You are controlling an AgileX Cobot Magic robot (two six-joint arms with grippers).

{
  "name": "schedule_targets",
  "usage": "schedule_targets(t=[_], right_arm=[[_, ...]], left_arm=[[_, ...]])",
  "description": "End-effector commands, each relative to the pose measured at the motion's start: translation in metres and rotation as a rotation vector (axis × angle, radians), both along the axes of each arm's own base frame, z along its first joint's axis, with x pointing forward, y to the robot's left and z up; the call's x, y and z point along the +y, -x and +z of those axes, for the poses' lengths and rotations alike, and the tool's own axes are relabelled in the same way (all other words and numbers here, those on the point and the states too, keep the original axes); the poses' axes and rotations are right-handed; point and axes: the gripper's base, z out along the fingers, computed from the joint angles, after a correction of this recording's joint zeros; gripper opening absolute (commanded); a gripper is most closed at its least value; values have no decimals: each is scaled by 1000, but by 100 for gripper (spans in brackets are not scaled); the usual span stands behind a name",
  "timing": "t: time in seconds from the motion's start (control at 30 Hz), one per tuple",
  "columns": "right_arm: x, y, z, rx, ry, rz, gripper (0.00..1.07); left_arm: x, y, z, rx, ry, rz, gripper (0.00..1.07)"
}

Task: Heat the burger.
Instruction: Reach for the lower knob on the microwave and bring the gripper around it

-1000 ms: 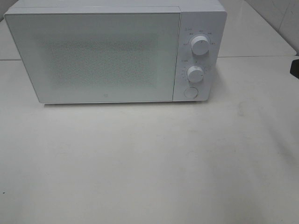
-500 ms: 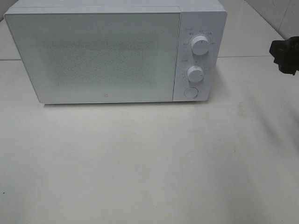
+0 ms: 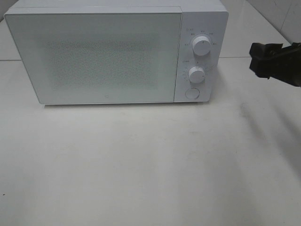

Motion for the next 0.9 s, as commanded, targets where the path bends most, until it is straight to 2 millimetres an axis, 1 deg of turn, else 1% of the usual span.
schedule_targets(t=[0.03, 0.1, 0.13, 0.23, 0.3, 0.33, 0.4, 0.47, 0.5, 0.53, 0.6, 0.7, 0.73, 0.9], right_arm=[[12, 1, -6, -30, 38, -30, 76], [15, 2, -8, -26, 38, -35, 76], [21, 2, -10, -35, 52, -37, 76], [24, 2, -11, -42, 54, -40, 76], [35, 4, -15, -58, 65, -38, 76], [35, 4, -15, -58, 65, -38, 76], [44, 6, -18, -72, 60, -31, 76], [47, 7, -19, -78, 58, -31, 76], [52, 8, -21, -83, 55, -35, 76], [52, 8, -21, -83, 55, -35, 76], [58, 11, -26, -80, 48, -49, 76], [60, 12, -27, -81, 45, -58, 76], [64, 15, -29, -88, 39, -69, 76], [74, 21, -36, -92, 72, -86, 76]], left_arm=[[0, 3, -1, -29, 3, 6, 98], [0, 3, -1, -29, 3, 6, 98], [0, 3, -1, -29, 3, 6, 98], [0, 3, -1, -29, 3, 6, 98], [0, 3, -1, -29, 3, 6, 98], [0, 3, -1, -29, 3, 6, 98], [0, 3, -1, -29, 3, 6, 98], [0, 3, -1, -29, 3, 6, 98], [0, 3, -1, -29, 3, 6, 98], [0, 3, -1, -29, 3, 6, 98], [0, 3, -1, -29, 3, 6, 98], [0, 3, -1, -29, 3, 6, 98], [0, 3, -1, -29, 3, 6, 98], [0, 3, -1, -29, 3, 6, 98]])
